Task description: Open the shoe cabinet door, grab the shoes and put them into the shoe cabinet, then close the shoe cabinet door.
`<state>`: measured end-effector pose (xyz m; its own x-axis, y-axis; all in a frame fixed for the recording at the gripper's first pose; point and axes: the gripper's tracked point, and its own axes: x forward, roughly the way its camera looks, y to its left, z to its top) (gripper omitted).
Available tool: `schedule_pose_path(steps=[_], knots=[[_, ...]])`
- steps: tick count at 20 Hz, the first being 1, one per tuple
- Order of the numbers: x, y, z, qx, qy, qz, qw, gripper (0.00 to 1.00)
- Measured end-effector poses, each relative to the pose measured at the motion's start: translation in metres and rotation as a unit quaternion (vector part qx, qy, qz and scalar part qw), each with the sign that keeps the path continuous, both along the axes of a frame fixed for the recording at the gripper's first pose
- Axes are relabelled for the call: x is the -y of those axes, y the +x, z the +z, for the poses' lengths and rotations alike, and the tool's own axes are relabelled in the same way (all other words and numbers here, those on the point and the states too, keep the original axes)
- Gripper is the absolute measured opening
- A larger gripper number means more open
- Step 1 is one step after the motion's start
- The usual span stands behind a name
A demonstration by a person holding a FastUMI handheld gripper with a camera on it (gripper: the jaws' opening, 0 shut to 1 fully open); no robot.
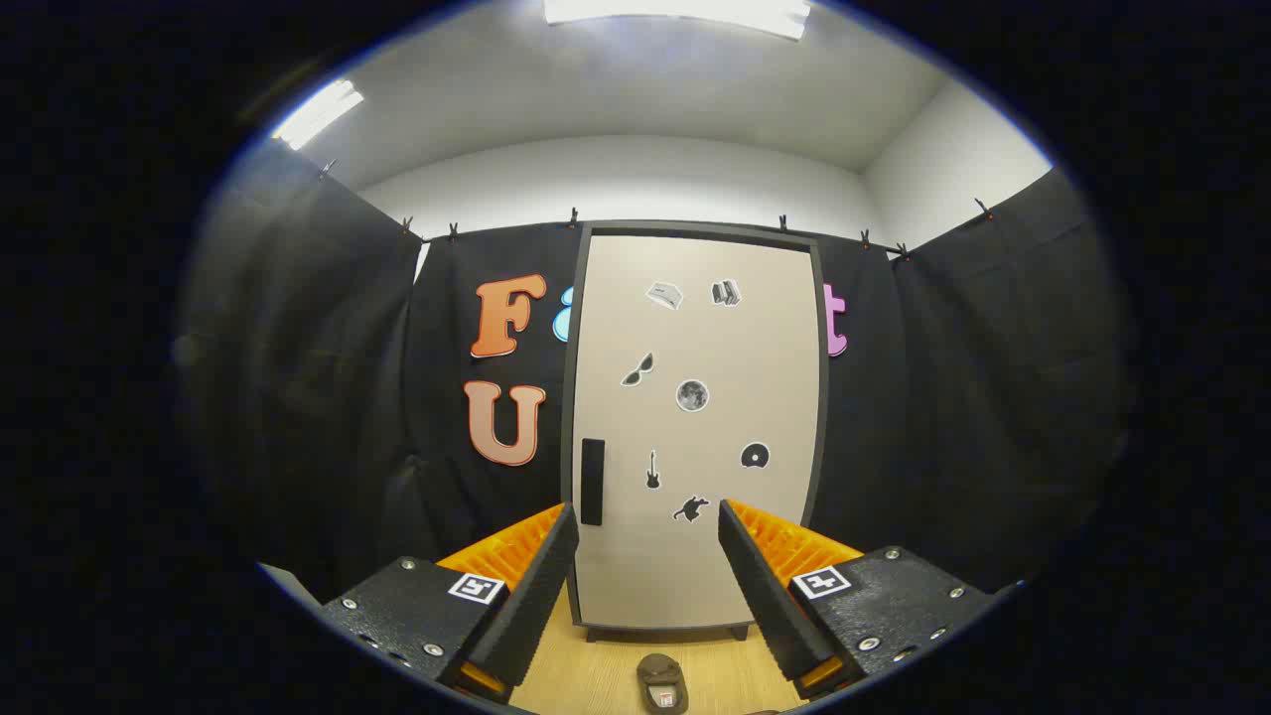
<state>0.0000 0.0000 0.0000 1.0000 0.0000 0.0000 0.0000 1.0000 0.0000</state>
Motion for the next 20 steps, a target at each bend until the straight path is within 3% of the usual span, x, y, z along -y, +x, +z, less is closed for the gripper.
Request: schedule_pose_path(steps=[20], knots=[[-0.044,0.056,0.000,0.005,0.023,-0.022,0.999,0.90]])
